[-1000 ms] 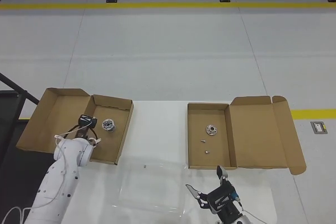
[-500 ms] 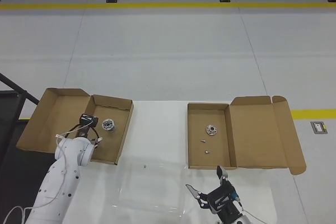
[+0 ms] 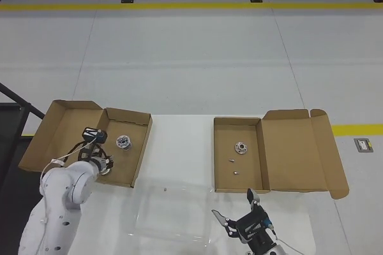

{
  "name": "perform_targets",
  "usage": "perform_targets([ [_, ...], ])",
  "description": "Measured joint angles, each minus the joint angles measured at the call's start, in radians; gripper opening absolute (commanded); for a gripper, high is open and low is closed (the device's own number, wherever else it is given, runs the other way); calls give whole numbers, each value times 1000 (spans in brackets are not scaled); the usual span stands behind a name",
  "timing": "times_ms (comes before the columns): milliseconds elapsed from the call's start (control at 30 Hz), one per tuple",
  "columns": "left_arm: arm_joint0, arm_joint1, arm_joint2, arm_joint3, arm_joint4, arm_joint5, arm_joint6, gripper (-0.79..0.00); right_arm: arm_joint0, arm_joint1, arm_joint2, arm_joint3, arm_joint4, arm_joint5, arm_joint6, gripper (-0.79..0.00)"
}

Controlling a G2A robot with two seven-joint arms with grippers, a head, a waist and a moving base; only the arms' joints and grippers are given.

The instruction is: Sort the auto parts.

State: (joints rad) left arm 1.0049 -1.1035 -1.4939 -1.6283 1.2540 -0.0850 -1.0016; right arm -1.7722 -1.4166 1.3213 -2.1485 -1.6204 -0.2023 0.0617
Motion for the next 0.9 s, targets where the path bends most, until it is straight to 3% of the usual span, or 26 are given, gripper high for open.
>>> perform_targets([
  [33, 17, 1, -15, -25, -32, -9, 4, -422, 0, 0, 0, 0, 0, 0, 0, 0],
  [67, 29, 1, -27, -43, -60, -15, 6, -326, 0, 0, 0, 0, 0, 0, 0, 0],
  [100, 40, 2, -40, -60, -89, -19, 7, -74, 0, 0, 0, 0, 0, 0, 0, 0],
  [133, 55, 3, -59, -82, -125, -21, 12, -6, 0, 0, 0, 0, 0, 0, 0, 0],
  [333, 115, 6, -131, -154, -288, -45, 36, 0, 0, 0, 0, 0, 0, 0, 0, 0],
  [633, 120, 6, -186, -200, -549, -4, 36, -1, 0, 0, 0, 0, 0, 0, 0, -1],
  [900, 120, 6, -186, -200, -547, -3, 38, -1, 0, 0, 0, 0, 0, 0, 0, 0],
])
